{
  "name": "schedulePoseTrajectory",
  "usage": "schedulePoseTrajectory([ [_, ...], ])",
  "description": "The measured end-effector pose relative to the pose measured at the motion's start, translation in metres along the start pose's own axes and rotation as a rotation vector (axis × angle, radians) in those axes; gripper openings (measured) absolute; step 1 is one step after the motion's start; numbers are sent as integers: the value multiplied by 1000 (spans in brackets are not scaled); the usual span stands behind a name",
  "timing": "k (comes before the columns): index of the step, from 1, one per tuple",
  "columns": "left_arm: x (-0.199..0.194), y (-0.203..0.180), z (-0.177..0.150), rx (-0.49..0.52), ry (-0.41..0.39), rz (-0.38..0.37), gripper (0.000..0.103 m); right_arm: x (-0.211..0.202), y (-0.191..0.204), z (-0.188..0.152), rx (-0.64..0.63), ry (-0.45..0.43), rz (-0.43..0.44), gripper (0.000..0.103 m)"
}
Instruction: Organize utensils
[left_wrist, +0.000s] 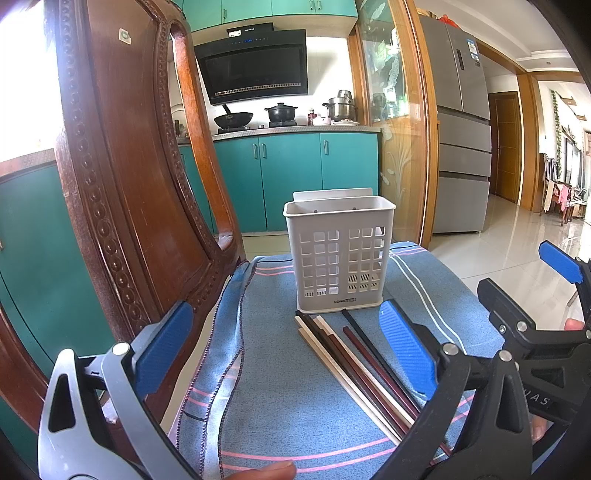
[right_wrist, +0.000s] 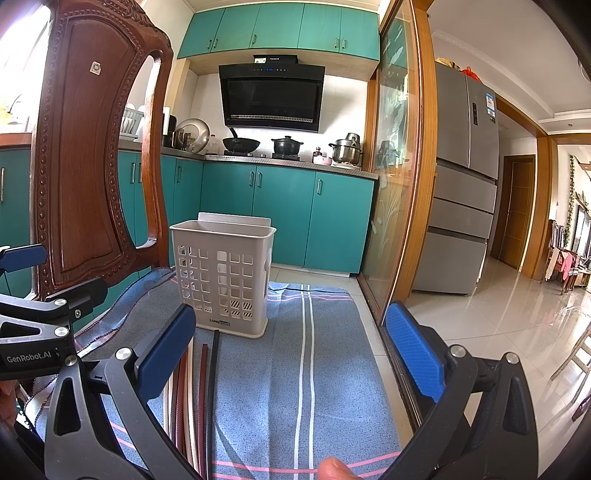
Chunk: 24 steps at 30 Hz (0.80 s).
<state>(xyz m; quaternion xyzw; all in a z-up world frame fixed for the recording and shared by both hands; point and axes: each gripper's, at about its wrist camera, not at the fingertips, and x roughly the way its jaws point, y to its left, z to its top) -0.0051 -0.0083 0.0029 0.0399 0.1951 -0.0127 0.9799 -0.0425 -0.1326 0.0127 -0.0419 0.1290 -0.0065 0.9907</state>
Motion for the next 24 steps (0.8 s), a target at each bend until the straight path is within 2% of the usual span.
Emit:
schedulePoseTrajectory([
  [15,1,1,0,-1,5,10,100,2,-3,-2,-1,4,-9,100],
  [18,8,3,-1,5,35,44,100,3,-5,-2,-3,11,-24,100],
  [24,16,8,-4,-11,86,58,100,7,-6,-3,-12,43,-53,100],
])
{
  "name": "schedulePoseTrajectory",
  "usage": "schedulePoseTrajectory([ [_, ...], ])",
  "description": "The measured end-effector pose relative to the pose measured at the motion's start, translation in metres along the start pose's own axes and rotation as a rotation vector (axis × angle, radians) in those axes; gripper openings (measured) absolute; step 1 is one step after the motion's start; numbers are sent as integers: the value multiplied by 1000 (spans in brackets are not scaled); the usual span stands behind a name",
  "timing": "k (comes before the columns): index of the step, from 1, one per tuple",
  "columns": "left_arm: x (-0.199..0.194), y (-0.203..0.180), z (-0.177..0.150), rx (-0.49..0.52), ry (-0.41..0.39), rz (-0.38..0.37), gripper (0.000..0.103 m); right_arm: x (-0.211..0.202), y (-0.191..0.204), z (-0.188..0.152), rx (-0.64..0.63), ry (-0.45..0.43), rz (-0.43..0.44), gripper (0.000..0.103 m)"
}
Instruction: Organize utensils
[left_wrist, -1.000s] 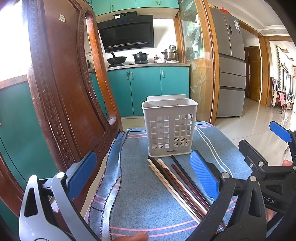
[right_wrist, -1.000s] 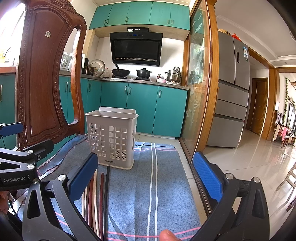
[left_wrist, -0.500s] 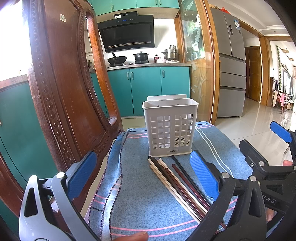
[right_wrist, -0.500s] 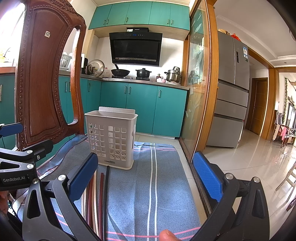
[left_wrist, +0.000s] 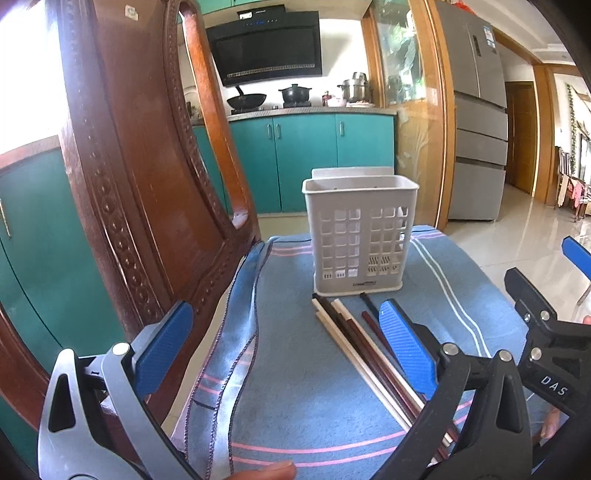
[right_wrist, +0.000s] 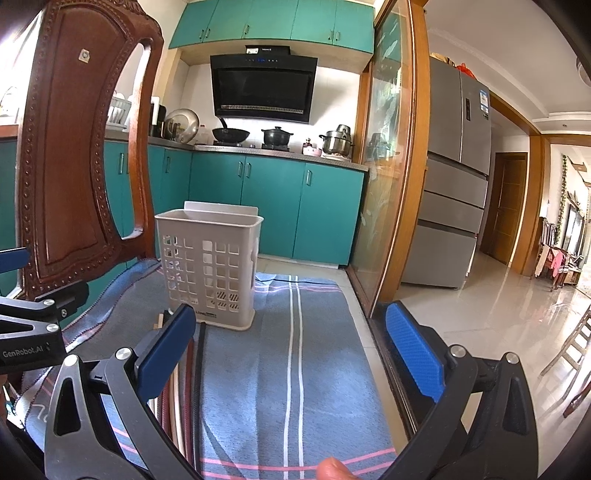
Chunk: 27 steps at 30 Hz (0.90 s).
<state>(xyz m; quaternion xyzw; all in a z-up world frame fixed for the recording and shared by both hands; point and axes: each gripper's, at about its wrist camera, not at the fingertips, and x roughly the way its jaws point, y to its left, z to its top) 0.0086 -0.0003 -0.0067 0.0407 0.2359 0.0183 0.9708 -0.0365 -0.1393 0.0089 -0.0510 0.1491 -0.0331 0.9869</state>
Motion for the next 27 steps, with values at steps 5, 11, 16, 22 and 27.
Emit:
schedulePoseTrajectory([
  [5,5,0,-3,-8,33,-10,100,3,0,-1,-9,29,-19,100],
  [11,17,-4,-9,18,113,-6,100,18,-1,-5,-19,120,-31,100],
  [16,41,-8,-23,28,267,-41,100,43,-8,-17,1,283,-2,100],
  [22,52,-11,-35,49,356,-62,100,56,-19,-20,67,353,15,100],
  [27,57,-10,-40,29,417,-87,100,91,-9,-21,49,481,70,84],
])
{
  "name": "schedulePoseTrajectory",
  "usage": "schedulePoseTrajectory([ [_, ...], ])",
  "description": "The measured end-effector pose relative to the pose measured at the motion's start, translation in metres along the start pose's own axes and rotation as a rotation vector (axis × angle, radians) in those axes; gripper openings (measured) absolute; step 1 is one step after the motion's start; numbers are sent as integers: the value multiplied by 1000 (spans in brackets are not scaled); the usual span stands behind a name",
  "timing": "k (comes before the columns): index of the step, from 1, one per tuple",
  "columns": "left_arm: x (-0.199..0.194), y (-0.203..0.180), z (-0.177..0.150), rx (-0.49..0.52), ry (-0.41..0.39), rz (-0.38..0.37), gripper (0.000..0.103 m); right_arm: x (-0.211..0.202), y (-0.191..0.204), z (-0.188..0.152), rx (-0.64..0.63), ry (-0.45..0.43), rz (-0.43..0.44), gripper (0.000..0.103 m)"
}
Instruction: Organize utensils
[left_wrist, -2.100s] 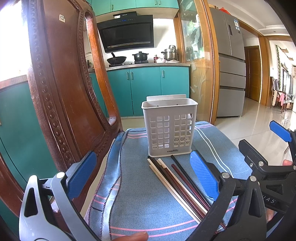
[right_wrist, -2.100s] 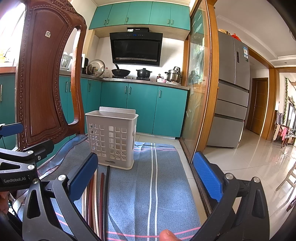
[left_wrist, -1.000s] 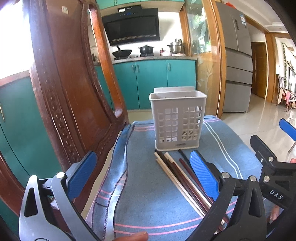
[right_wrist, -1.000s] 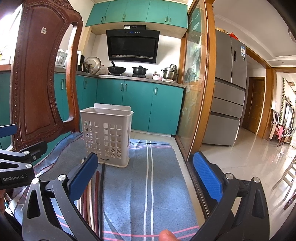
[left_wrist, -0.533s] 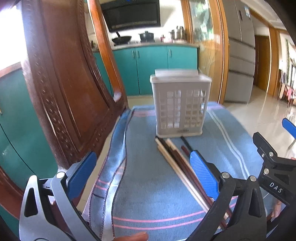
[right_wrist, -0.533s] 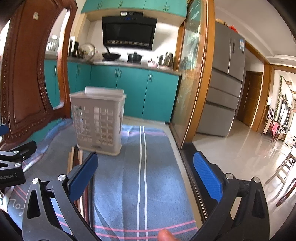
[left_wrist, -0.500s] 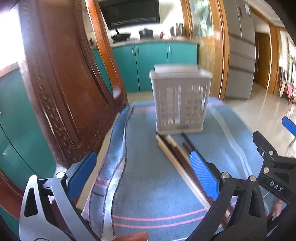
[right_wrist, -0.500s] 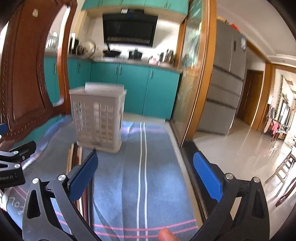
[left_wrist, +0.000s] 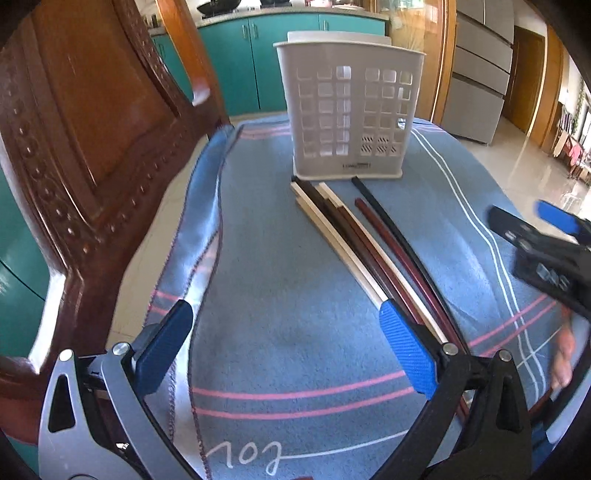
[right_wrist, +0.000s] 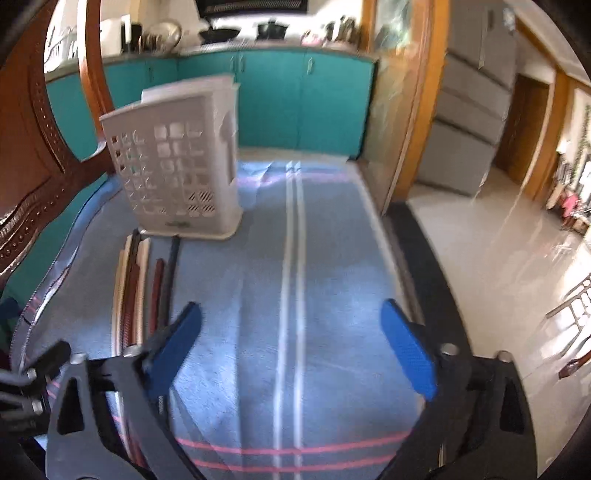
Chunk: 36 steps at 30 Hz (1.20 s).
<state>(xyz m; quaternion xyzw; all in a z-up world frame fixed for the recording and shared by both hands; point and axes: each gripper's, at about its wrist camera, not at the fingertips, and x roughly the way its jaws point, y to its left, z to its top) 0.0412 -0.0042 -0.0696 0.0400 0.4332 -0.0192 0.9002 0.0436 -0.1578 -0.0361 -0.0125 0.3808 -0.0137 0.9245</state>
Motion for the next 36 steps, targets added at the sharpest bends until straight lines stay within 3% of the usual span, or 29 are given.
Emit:
schedulePoseTrajectory([
  [2,2,3,0,-13,9,-17,99,8,7,8,-13,22,36,75],
  [5,4,7,-1,-22,23,-35,97,27,32,23,-62,66,116,69],
  [14,11,17,-2,-43,58,-32,96,71,104,28,-194,152,155,69],
  [18,11,19,-4,-41,66,-33,96,71,101,26,-165,155,175,65],
  [20,13,18,-4,-41,68,-32,96,74,98,23,-152,182,160,50],
  [24,16,16,-2,-38,71,-30,96,74,83,14,-130,213,167,43],
  [27,18,13,-1,-34,72,-30,96,69,78,10,-131,218,170,31],
  [29,19,11,-2,-30,73,-29,96,64,72,9,-114,226,180,15],
  [36,24,8,-2,-29,80,-18,96,66,50,5,-40,254,175,13],
])
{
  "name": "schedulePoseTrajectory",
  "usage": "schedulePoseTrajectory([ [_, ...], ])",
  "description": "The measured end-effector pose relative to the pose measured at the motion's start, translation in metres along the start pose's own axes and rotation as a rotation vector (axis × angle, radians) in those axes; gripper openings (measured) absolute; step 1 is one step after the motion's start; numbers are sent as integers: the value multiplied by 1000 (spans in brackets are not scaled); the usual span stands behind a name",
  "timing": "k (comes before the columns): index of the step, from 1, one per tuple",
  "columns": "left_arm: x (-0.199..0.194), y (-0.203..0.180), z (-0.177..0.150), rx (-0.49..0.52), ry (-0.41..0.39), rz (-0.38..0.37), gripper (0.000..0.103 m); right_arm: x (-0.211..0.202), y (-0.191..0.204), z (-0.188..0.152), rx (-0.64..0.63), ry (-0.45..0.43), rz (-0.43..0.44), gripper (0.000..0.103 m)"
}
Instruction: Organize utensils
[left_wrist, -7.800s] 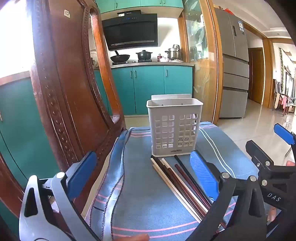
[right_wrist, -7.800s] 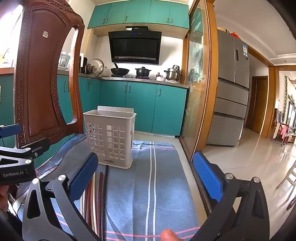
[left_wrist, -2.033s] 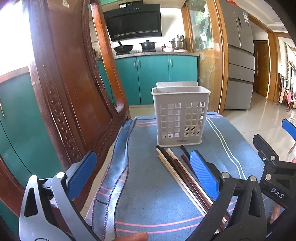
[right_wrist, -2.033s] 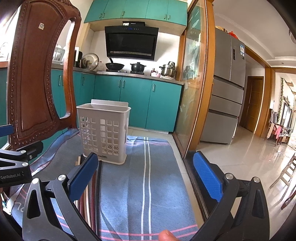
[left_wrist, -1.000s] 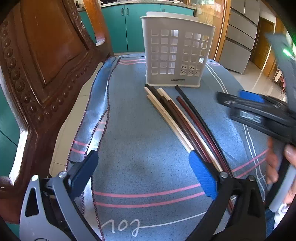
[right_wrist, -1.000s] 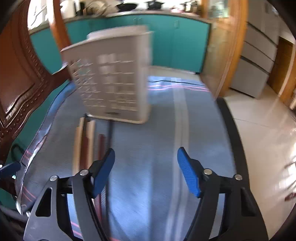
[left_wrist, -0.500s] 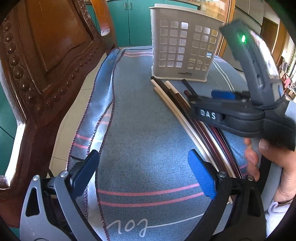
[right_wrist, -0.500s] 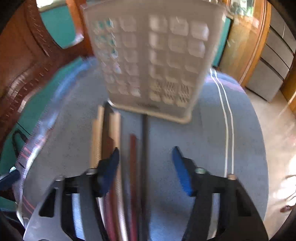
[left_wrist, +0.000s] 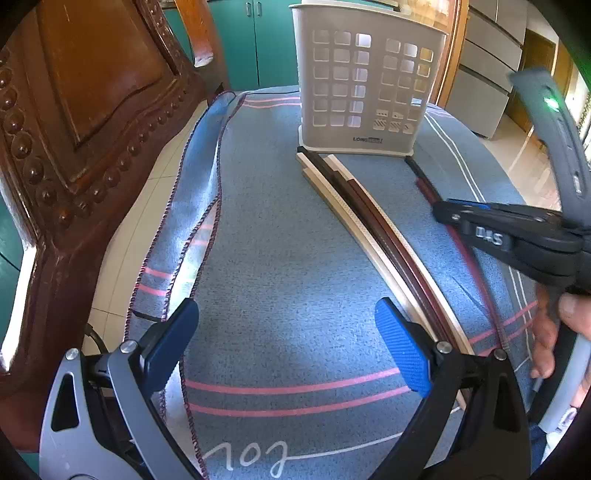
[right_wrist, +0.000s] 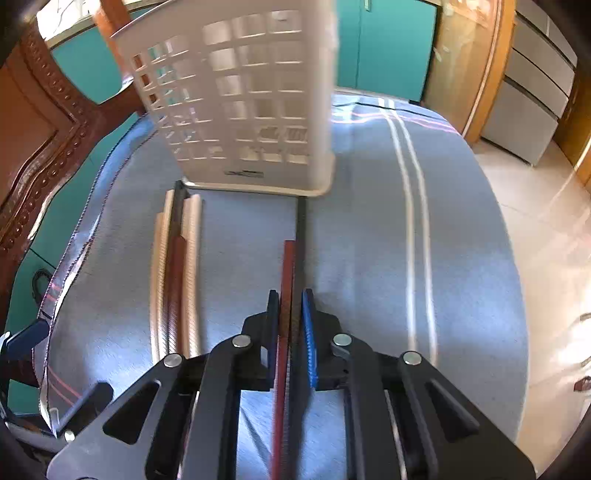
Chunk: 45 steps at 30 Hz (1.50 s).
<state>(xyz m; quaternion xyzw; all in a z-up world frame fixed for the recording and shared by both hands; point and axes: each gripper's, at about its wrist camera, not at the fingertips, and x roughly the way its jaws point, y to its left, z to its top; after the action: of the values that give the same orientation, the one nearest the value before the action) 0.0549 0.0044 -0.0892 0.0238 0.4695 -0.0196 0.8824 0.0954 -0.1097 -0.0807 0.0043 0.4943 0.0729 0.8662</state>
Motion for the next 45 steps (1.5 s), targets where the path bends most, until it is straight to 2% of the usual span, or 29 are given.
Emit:
schedulePoseTrajectory([
  [5,1,-1,4,-15,-19,-24,96,-10,-41,-1,105,-3,40,13],
  [8,0,-1,6,-31,-37,-58,96,-15,-60,-3,182,-17,25,13],
  [11,3,-1,11,-59,-45,-104,95,-7,-63,4,212,2,36,13],
  [15,14,0,20,-111,-21,-193,84,-10,-62,7,210,-17,53,17],
  [19,31,-7,28,-133,10,-223,73,-14,-65,7,215,-32,61,22],
  [21,39,-14,31,-116,17,-199,70,-16,-67,7,222,-29,73,24],
  [23,40,-22,31,-82,-17,-159,69,-17,-68,7,225,-29,78,26],
  [25,40,-25,32,-80,-22,-164,64,-20,-70,6,225,-32,80,30],
  [27,40,-24,32,-77,-26,-142,49,-22,-72,4,225,-34,76,34],
  [30,41,-16,33,-81,-12,-95,43,-23,-76,1,231,-31,66,35],
  [37,45,-25,36,-33,-16,-69,47,-19,-74,1,224,-19,41,36],
  [39,45,-26,37,-35,-16,-70,47,-18,-71,1,213,-20,36,42],
  [42,46,-23,36,-8,-18,-28,38,-18,-68,1,200,-20,28,44],
  [45,42,-17,32,-19,-16,-29,29,-18,-67,0,196,-17,25,44],
])
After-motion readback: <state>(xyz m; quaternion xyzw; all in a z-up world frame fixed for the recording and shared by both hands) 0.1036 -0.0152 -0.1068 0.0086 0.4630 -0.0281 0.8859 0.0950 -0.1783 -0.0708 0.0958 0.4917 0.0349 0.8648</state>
